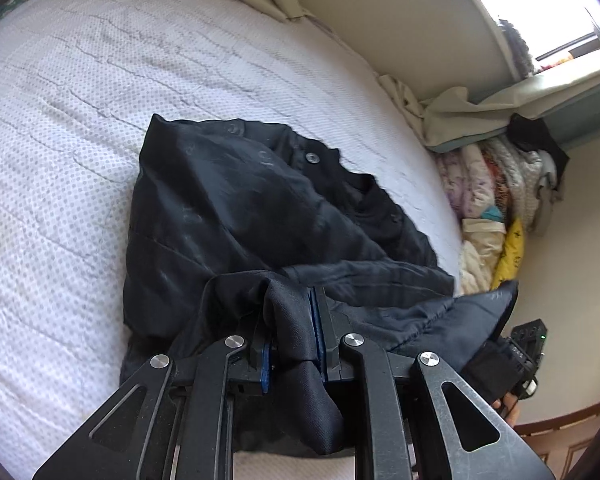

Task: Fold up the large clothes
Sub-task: 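Lift the hem with both grippers and fold it toward the collar, then open both grippers to release the folded hem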

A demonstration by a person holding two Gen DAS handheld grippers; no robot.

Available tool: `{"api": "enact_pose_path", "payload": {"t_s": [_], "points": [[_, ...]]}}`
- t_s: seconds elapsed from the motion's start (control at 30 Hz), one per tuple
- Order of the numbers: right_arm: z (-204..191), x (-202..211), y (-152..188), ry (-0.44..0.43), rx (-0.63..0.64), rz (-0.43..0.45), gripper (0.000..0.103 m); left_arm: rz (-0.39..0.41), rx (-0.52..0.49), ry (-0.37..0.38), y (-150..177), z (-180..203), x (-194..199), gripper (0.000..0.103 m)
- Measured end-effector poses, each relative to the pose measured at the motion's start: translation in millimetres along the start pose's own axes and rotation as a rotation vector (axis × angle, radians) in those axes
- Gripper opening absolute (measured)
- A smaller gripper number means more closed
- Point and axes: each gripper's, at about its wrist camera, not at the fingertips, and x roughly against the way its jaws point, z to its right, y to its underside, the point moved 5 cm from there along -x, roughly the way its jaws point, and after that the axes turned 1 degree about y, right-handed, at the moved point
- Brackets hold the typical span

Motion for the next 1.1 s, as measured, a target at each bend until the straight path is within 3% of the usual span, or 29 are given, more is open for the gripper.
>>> {"api": "enact_pose_path", "payload": {"t_s": [0.13, 0.2, 0.37, 0.47, 0.57, 0.83, 0.9, 1.0, 1.1], "points": [[4, -16, -6, 0.056, 0.021, -0.001, 0.014, -0.003, 0.028, -0.008, -9, -3, -9, 0.029], [8, -20, -10, 0.070, 0.017, 0.005, 0.016, 0.015, 0.036, 0.014, -15, -1, -8, 0.042], [25, -22, -20, 0.057, -0.046, 0.019, 0.023, 0.064, 0.006, 0.045, -22, 7, 3, 0.054], [30, -16, -26, 0.024, -0.102, 0.037, 0.032, 0.078, 0.004, 0.063, -27, 6, 8, 0.056], [26, -5, -31, -0.013, -0.119, 0.074, 0.059, 0.074, 0.020, 0.077, -30, 2, 10, 0.057], [29, 5, -37, 0.102, -0.044, 0.117, 0.061, 0.101, 0.110, 0.152, -40, -15, 34, 0.057], [29, 10, -37, 0.110, -0.038, 0.125, 0.061, 0.173, 0.131, 0.097, -46, -26, 47, 0.061], [28, 22, -39, 0.138, -0.015, 0.154, 0.061, 0.282, 0.110, -0.090, -51, -38, 65, 0.065], [29, 32, -40, 0.147, -0.006, 0.175, 0.061, 0.281, 0.052, -0.082, -48, -28, 68, 0.065]]}}
